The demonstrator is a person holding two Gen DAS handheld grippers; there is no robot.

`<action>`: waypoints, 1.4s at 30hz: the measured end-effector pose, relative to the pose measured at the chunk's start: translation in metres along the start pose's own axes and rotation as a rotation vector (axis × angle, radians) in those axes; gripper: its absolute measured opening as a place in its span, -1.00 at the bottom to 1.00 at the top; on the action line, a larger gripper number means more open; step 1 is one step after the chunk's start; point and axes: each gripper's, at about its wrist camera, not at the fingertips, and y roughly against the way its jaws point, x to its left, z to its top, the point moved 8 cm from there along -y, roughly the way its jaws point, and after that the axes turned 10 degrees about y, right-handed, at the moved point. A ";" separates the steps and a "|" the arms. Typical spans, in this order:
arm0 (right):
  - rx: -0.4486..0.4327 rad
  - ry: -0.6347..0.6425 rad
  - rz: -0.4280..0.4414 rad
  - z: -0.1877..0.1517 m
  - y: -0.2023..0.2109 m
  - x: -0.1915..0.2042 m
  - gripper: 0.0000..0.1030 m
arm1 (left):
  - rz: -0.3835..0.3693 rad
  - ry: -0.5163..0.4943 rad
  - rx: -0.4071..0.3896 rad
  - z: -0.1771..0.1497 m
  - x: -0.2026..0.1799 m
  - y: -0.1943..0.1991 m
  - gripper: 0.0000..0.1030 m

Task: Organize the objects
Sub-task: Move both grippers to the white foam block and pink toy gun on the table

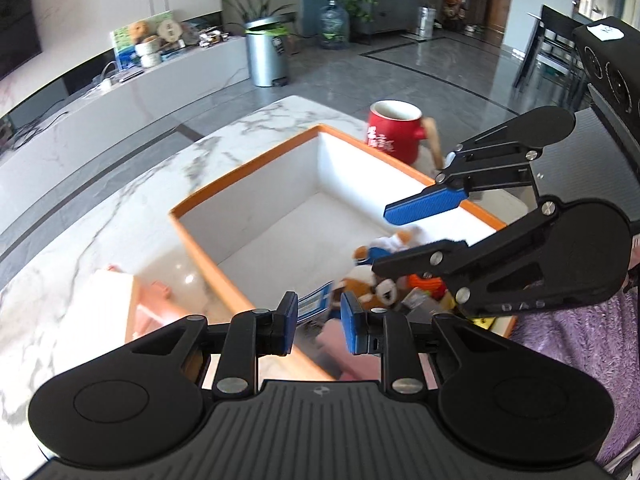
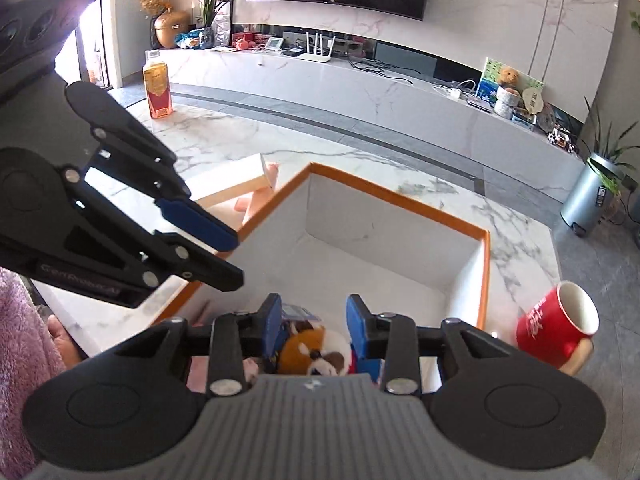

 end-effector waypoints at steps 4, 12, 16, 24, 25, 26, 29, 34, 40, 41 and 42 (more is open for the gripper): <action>-0.001 -0.033 0.043 0.020 -0.013 0.007 -0.26 | 0.045 0.063 -0.005 -0.002 0.030 0.006 -0.45; 0.005 0.015 0.106 0.055 -0.052 0.034 -0.27 | 0.110 0.129 -0.023 -0.006 0.078 0.021 -0.45; 0.003 0.033 0.119 0.073 -0.069 0.043 -0.28 | 0.146 0.140 -0.026 -0.013 0.103 0.025 -0.45; 0.076 0.093 0.169 0.086 -0.113 0.047 -0.60 | 0.148 0.149 -0.019 -0.027 0.140 0.021 -0.35; 0.085 0.105 0.180 0.087 -0.119 0.048 -0.63 | 0.148 0.155 -0.015 -0.029 0.145 0.020 -0.34; 0.092 0.121 0.190 0.087 -0.124 0.050 -0.64 | 0.148 0.160 -0.012 -0.031 0.149 0.018 -0.32; 0.119 0.154 0.212 0.090 -0.138 0.054 -0.64 | 0.156 0.167 0.001 -0.037 0.162 0.011 -0.12; 0.171 0.163 0.222 0.096 -0.165 0.053 -0.63 | 0.196 0.103 0.028 -0.037 0.171 -0.011 0.13; 0.217 0.194 0.212 0.105 -0.192 0.050 -0.62 | 0.248 0.002 0.025 -0.030 0.169 -0.045 0.28; 0.225 0.203 0.210 0.106 -0.195 0.050 -0.62 | 0.263 -0.015 0.031 -0.029 0.169 -0.051 0.31; 0.232 0.212 0.208 0.107 -0.198 0.049 -0.62 | 0.272 -0.032 0.035 -0.029 0.169 -0.056 0.37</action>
